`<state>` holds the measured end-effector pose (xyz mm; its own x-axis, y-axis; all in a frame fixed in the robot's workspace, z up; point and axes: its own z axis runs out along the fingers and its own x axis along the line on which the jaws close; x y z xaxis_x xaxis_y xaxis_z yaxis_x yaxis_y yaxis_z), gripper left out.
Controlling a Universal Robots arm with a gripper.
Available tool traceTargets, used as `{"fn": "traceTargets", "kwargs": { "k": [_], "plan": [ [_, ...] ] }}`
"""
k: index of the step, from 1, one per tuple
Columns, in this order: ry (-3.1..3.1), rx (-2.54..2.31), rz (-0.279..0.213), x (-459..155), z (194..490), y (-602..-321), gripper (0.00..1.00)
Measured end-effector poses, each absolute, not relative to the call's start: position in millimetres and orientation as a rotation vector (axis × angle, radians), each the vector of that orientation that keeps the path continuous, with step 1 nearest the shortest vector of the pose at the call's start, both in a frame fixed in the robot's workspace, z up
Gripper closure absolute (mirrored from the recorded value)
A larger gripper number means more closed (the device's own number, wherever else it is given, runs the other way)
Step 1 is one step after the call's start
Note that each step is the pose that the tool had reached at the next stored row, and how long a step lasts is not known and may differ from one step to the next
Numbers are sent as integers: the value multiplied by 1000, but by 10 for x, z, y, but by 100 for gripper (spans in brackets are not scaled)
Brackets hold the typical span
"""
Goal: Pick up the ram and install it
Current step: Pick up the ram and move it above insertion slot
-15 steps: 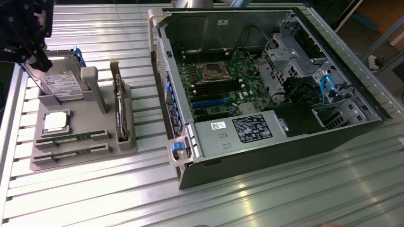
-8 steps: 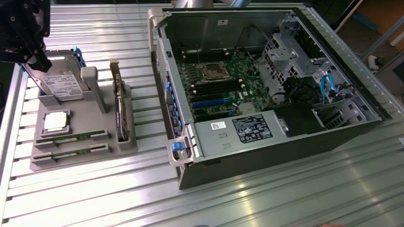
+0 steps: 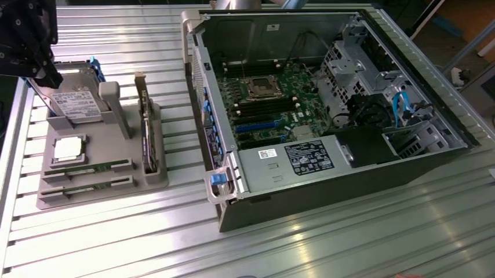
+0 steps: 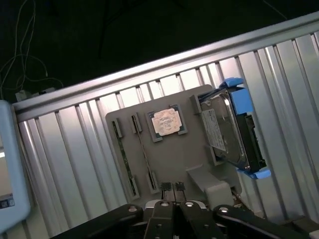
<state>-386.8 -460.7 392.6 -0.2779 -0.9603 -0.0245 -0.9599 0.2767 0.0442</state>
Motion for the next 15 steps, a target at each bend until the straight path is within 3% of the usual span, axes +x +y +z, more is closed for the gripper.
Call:
{"fn": "traceTargets", "kwargs": {
  "k": [15],
  "plan": [
    [-2301,2120,-77,-3868,3926,-4607,89]
  ]
}}
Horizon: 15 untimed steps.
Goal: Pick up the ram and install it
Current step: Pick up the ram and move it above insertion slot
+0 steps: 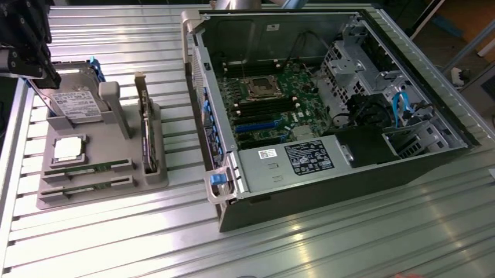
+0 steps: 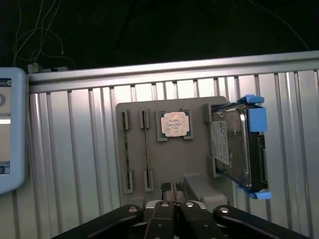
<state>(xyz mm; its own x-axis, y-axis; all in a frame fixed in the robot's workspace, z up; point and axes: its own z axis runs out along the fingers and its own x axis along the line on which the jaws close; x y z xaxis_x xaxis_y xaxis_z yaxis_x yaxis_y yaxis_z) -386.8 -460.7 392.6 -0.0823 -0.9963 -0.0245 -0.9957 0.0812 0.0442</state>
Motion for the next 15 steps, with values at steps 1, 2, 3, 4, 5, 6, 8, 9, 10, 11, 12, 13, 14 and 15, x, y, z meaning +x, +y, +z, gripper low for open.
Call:
{"fn": "traceTargets", "kwargs": {
  "k": [1,2,3,4,5,6,8,9,10,11,12,13,14,15],
  "plan": [
    [-2301,2120,-77,-3868,3926,-4607,89],
    [-2301,2120,-77,-3868,3926,-4607,89],
    [-2301,2121,-77,-3868,3926,-4607,89],
    [-2300,2120,-77,-3868,3926,-4607,89],
    [-2300,2120,-77,-3868,3926,-4607,89],
    [-2300,2121,-77,-3868,3926,-4607,89],
    [-2288,2134,-77,-3868,3925,-4607,89],
    [-2282,2140,-77,-3868,3926,-4607,89],
    [-2278,2144,-77,-3868,3926,-4607,89],
    [-2276,2146,-77,-3868,3926,-4607,89],
    [-2275,2147,-77,-3868,3926,-4607,89],
    [-2275,2147,-77,-3868,3926,-4607,89],
    [-2275,2147,-77,-3868,3926,-4607,89],
    [-2275,2147,-77,-3868,3926,-4607,89]
  ]
}}
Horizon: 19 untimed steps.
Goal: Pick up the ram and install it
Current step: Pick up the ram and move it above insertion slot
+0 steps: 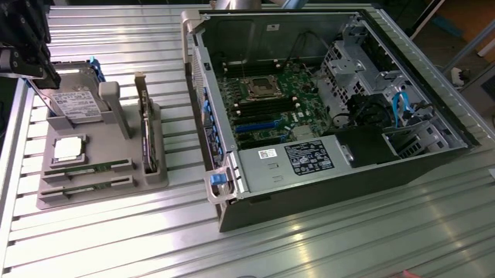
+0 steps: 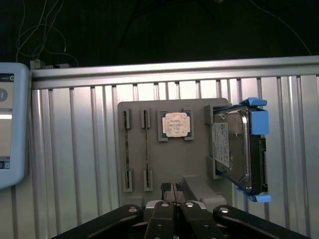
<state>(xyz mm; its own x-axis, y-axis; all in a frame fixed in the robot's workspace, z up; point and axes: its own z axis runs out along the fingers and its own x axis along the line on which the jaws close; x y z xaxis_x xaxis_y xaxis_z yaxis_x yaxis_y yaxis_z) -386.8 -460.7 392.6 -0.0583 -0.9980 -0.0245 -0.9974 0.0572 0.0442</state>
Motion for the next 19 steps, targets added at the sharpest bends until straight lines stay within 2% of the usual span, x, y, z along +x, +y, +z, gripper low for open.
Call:
{"fn": "traceTargets", "kwargs": {
  "k": [19],
  "plan": [
    [-2275,2147,-77,-3868,3926,-4708,89]
  ]
}}
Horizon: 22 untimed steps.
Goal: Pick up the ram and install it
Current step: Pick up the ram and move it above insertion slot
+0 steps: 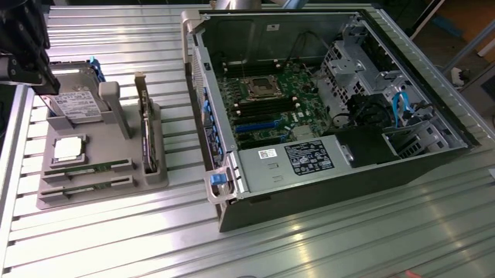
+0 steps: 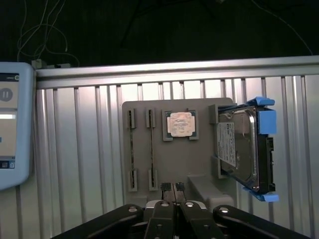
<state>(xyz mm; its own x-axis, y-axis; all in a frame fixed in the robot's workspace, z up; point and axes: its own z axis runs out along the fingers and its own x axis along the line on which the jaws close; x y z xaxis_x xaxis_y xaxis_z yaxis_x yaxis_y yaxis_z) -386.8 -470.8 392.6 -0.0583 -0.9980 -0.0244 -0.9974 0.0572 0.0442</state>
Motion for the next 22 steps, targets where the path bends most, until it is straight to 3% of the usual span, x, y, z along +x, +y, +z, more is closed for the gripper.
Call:
{"fn": "traceTargets", "kwargs": {
  "k": [15,16,17,18,22],
  "plan": [
    [-2275,2147,-77,-3868,3926,-4840,89],
    [-2275,2147,-77,-3868,3926,-4841,89],
    [-2275,2147,-77,-3868,3926,-4841,81],
    [-2275,2147,-77,-3868,3895,-4844,75],
    [-2275,2147,-77,-3868,3497,-4934,75]
  ]
}}
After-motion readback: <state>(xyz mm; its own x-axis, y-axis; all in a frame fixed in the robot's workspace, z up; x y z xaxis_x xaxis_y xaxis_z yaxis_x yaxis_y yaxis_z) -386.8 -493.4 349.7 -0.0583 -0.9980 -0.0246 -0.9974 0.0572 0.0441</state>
